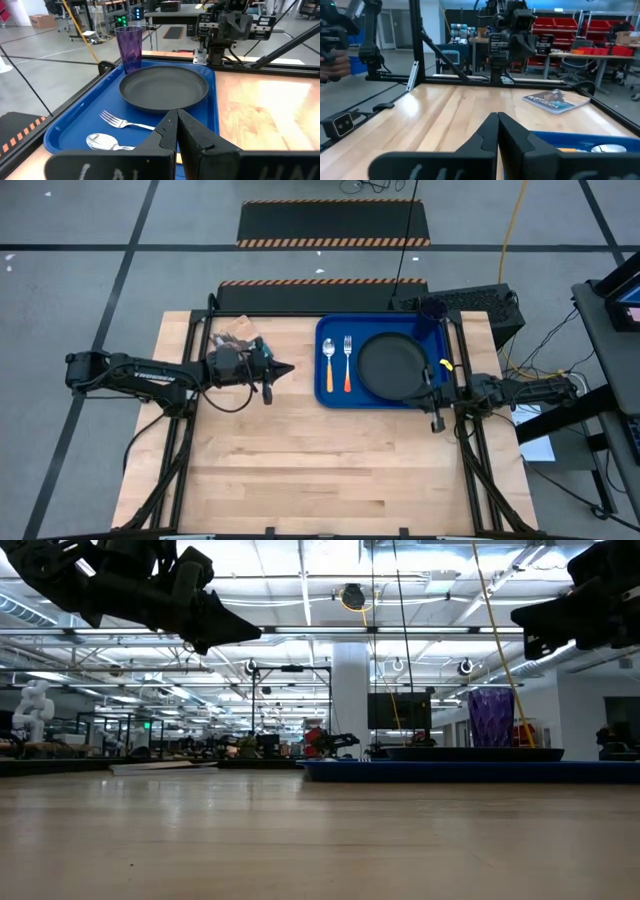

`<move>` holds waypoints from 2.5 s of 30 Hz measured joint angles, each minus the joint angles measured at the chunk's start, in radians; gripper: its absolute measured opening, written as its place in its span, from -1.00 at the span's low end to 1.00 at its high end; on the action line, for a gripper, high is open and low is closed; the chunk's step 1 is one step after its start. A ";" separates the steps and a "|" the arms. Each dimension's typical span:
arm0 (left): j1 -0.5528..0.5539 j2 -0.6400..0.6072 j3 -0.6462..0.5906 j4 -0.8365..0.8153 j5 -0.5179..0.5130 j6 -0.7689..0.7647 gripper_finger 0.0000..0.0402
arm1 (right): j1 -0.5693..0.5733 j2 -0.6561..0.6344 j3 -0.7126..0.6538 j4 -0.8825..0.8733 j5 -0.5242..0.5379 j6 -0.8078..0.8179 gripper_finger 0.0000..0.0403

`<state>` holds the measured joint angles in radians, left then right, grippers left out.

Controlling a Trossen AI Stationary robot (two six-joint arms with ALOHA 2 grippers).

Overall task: Pick and place plate/cup/fork/spoon on tray
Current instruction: Return to Home Position

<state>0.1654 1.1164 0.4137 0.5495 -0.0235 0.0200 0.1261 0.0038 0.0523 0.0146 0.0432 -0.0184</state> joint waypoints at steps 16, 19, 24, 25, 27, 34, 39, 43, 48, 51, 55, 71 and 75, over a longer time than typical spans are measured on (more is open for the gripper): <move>0.016 0.000 -0.229 0.285 -0.002 -0.049 -0.95 | 0.000 0.001 0.001 0.018 0.009 0.003 -1.00; 0.017 0.000 -0.259 0.293 -0.003 -0.056 -0.95 | 0.000 0.001 0.000 0.034 0.012 0.003 -1.00; -0.006 0.000 -0.312 0.344 -0.007 -0.056 -0.95 | 0.000 0.001 0.000 0.043 0.012 0.003 -1.00; -0.013 0.000 -0.327 0.365 -0.016 -0.057 -0.95 | 0.000 0.001 0.000 0.045 0.012 0.003 -1.00; -0.026 0.000 -0.368 0.426 -0.035 -0.061 -0.95 | 0.000 0.001 0.000 0.048 0.012 0.003 -1.00; -0.060 -0.014 -0.404 0.449 -0.064 -0.082 -0.95 | 0.000 0.002 0.001 0.056 0.008 0.003 -1.00; -0.093 -0.080 -0.404 0.441 -0.056 -0.058 -0.95 | 0.000 0.003 0.001 0.063 0.008 0.003 -1.00; -0.129 -0.167 -0.404 0.404 -0.056 -0.056 -0.95 | 0.000 0.003 0.001 0.063 0.008 0.003 -1.00; -0.192 -0.303 -0.404 0.298 -0.056 -0.059 -0.95 | 0.000 0.003 0.001 0.063 0.008 0.003 -1.00; -0.228 -0.393 -0.404 0.222 -0.056 -0.051 -0.95 | 0.000 0.003 0.001 0.063 0.008 0.003 -1.00; -0.254 -0.521 -0.404 0.112 -0.040 -0.001 -0.95 | 0.000 0.003 0.001 0.063 0.008 0.003 -1.00; -0.204 -0.931 -0.404 -0.495 0.059 0.001 -0.95 | 0.000 0.003 0.001 0.064 0.008 0.003 -1.00; -0.207 -0.978 -0.403 -0.532 0.063 -0.006 -0.95 | 0.000 0.003 0.001 0.063 0.008 0.003 -1.00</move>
<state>-0.0418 0.1387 0.0105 0.0174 0.0398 0.0144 0.1260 0.0071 0.0532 0.0780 0.0509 -0.0154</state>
